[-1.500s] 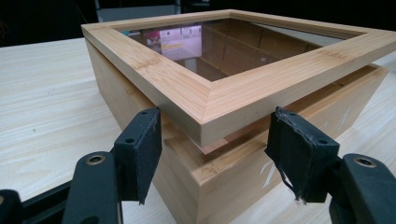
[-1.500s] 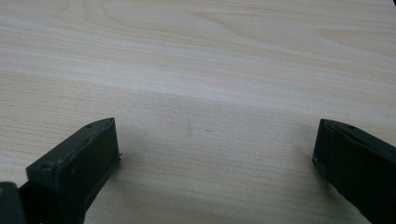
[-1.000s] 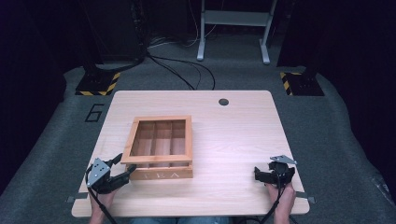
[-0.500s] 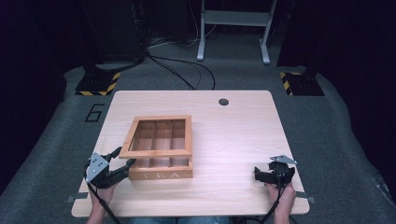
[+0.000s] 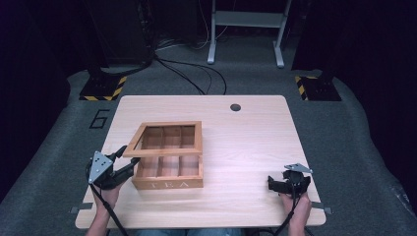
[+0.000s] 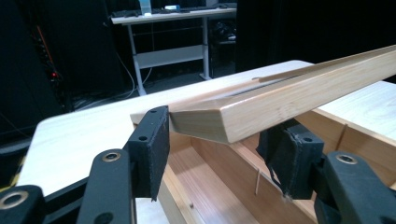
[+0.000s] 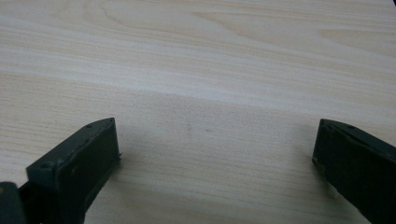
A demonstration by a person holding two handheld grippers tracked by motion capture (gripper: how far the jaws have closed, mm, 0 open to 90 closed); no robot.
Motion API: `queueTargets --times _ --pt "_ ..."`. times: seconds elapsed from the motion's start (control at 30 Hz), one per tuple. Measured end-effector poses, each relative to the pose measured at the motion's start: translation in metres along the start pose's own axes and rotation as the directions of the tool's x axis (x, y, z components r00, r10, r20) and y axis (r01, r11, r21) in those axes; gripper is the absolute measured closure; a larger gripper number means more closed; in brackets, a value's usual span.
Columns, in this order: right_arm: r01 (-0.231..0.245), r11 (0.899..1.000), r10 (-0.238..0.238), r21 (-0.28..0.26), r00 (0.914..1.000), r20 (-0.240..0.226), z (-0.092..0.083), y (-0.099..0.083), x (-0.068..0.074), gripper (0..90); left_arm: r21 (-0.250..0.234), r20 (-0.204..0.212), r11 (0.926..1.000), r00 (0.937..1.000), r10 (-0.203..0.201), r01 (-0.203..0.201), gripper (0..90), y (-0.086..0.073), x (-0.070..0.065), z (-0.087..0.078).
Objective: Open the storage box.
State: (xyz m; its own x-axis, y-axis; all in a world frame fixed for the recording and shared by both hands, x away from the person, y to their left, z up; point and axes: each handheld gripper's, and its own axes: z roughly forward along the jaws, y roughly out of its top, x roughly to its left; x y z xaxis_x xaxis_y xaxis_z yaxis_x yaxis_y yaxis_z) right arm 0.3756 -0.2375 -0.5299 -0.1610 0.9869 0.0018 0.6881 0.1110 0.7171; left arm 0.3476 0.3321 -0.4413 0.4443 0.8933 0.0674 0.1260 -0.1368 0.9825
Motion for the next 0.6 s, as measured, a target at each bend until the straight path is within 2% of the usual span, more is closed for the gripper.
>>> queueTargets --times 0.23,0.33,0.6 --pt "-0.002 1.000 0.002 0.001 1.0000 0.000 0.000 0.000 0.000 0.0 0.003 -0.029 0.9999 0.9995 -0.013 0.013 53.5 0.014 0.005 0.005" --pt "-0.002 1.000 0.002 0.001 1.0000 0.000 0.000 0.000 0.000 0.0 -0.006 -0.041 0.9998 0.9990 -0.019 0.019 55.7 0.018 0.006 0.007" --pt "-0.002 1.000 0.002 0.001 1.0000 0.000 0.000 0.000 0.000 0.0 0.003 -0.053 0.9998 0.9984 -0.021 0.021 59.9 0.029 0.009 0.009"
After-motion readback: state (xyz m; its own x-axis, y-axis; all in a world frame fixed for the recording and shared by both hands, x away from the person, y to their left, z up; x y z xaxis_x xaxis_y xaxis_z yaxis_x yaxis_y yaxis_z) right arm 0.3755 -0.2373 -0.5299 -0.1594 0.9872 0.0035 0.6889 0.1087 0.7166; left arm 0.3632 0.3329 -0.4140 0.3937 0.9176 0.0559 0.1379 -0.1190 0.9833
